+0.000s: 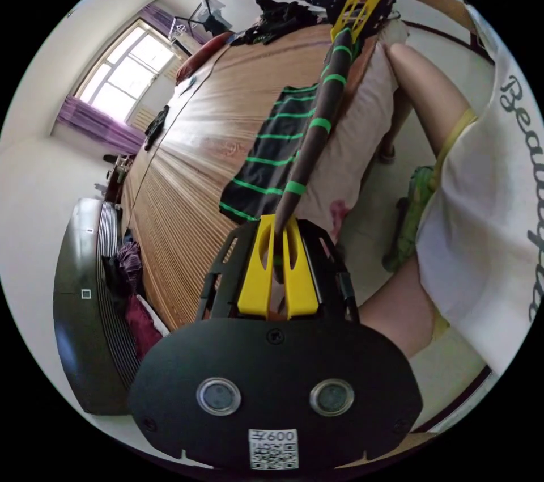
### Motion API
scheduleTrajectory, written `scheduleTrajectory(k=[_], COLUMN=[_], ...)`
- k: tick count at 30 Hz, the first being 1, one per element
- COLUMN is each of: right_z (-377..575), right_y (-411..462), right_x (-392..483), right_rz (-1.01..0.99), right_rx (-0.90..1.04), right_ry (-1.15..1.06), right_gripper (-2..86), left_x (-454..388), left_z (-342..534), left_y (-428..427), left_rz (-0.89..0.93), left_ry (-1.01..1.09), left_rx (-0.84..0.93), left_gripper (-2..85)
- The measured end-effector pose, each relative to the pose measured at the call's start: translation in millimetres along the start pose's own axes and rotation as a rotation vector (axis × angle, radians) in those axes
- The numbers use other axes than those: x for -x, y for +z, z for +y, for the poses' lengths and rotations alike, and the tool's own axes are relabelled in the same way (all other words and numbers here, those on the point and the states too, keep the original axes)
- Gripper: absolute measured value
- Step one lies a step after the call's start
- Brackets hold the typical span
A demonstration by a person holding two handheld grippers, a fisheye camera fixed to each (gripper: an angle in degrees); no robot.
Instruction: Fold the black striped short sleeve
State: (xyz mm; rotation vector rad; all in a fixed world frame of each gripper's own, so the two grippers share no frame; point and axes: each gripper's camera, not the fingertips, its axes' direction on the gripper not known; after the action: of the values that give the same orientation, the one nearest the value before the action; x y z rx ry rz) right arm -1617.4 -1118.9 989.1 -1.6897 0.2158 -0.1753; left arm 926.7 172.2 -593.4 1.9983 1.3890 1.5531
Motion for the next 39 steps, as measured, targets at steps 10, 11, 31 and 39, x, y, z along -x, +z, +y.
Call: scheduleTrajectory(k=[10, 11, 31, 39], right_z=[-40.7, -38.1, 7.8, 146.5], right_y=[-98.0, -127.2, -329.1, -398.4], right_x=[-243.7, -253.9, -224.7, -285.1], right_rz=[0.284, 0.361, -0.082, 0.185], right_rx=[0.143, 0.1, 0.105, 0.353], right_ry=[0.315, 0.352, 0.444, 0.596], right_gripper=[-0.8, -0.8, 3.2, 0.2], left_x=[296.2, 308.0, 375.4, 418.3], left_z=[12.4, 32.5, 292.0, 3.2], left_y=[-153.4, -178.1, -132.0, -6.1], left_rz=[-0.188, -0.218, 0.167, 0.041], left_ry=[-0.074, -0.094, 0.227, 0.405], left_rx=[-0.156, -0.201, -0.299, -0.406], left_gripper=[2.3, 2.2, 2.2, 2.4])
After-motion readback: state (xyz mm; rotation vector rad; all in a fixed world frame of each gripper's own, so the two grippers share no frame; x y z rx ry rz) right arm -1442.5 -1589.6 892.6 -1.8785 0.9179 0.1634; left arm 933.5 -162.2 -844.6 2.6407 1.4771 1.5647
